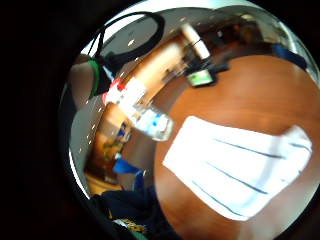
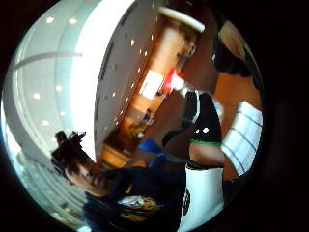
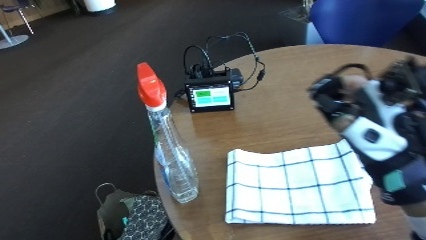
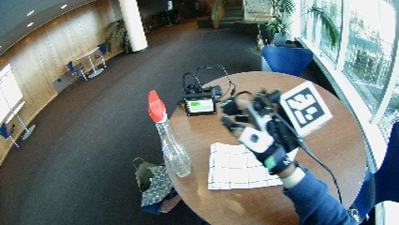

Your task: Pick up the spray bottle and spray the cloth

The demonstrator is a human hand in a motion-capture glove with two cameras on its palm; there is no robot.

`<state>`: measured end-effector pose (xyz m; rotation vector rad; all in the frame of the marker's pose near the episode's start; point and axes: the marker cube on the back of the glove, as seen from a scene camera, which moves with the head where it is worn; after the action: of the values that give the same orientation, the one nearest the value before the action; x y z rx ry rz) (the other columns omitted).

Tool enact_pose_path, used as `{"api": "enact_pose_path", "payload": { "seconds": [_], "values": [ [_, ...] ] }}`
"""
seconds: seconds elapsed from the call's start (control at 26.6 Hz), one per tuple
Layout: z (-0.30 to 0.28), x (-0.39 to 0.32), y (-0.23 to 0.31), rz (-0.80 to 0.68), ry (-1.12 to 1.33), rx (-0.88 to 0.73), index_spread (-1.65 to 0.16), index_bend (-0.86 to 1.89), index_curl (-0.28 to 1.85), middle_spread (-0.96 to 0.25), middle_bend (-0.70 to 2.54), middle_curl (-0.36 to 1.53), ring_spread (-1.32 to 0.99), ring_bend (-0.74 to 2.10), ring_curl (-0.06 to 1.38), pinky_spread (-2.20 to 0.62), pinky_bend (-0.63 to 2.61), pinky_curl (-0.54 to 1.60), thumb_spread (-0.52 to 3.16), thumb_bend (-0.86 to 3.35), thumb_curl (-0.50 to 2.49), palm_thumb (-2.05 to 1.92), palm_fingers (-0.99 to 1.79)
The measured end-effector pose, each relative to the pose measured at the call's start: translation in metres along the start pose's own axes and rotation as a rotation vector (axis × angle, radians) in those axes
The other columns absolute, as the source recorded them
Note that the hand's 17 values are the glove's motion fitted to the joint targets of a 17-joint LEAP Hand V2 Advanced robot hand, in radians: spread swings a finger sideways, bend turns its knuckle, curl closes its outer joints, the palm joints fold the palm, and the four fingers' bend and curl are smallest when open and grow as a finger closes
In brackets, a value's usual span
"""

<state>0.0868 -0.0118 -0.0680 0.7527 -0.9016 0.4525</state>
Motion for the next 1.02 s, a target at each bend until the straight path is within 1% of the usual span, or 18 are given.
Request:
{"api": "enact_pose_path", "payload": {
  "seconds": [0.19,0.26,0.34,0.45,0.53,0.64,0.75,0.87,0.94,1.02],
  "values": [
    [-0.103,0.05,0.063,-0.036,0.187,0.366,-0.3,0.13,0.41,-0.14,0.37,0.45,-0.2,0.46,0.39,-0.07,0.27,0.33,1.01,-0.02,0.63,0.88,1.08],
    [-0.119,0.07,0.075,-0.021,0.236,0.44,-0.29,0.14,0.41,-0.14,0.37,0.46,-0.2,0.48,0.41,-0.08,0.26,0.33,1.0,-0.02,0.63,0.89,1.09],
    [-0.093,0.086,0.063,0.044,0.236,0.398,-0.29,0.13,0.42,-0.14,0.39,0.47,-0.19,0.49,0.42,-0.09,0.25,0.34,1.0,-0.02,0.63,0.89,1.1],
    [-0.023,0.096,0.026,0.145,0.19,0.238,-0.28,0.13,0.41,-0.13,0.39,0.48,-0.19,0.49,0.43,-0.1,0.25,0.34,1.01,-0.02,0.63,0.89,1.11],
    [0.006,0.099,0.014,0.15,0.172,0.157,-0.27,0.12,0.41,-0.12,0.4,0.48,-0.19,0.49,0.43,-0.11,0.25,0.35,1.01,-0.02,0.63,0.89,1.11],
    [0.028,0.101,0.011,0.14,0.152,0.077,-0.27,0.12,0.4,-0.12,0.4,0.48,-0.18,0.48,0.44,-0.12,0.25,0.35,1.03,-0.02,0.63,0.89,1.11],
    [0.03,0.103,0.012,0.155,0.134,0.047,-0.26,0.12,0.39,-0.11,0.4,0.49,-0.18,0.49,0.44,-0.12,0.26,0.36,1.04,-0.02,0.63,0.88,1.13],
    [0.015,0.104,0.011,0.17,0.099,0.066,-0.25,0.11,0.38,-0.11,0.41,0.49,-0.17,0.49,0.44,-0.13,0.27,0.36,1.06,-0.01,0.63,0.88,1.15],
    [-0.006,0.104,0.011,0.162,0.083,0.106,-0.25,0.11,0.38,-0.11,0.41,0.49,-0.17,0.5,0.45,-0.14,0.29,0.37,1.07,-0.01,0.63,0.88,1.15],
    [-0.043,0.1,0.016,0.144,0.076,0.163,-0.25,0.11,0.37,-0.1,0.41,0.49,-0.17,0.5,0.45,-0.14,0.29,0.37,1.08,-0.01,0.63,0.88,1.15]
  ]
}}
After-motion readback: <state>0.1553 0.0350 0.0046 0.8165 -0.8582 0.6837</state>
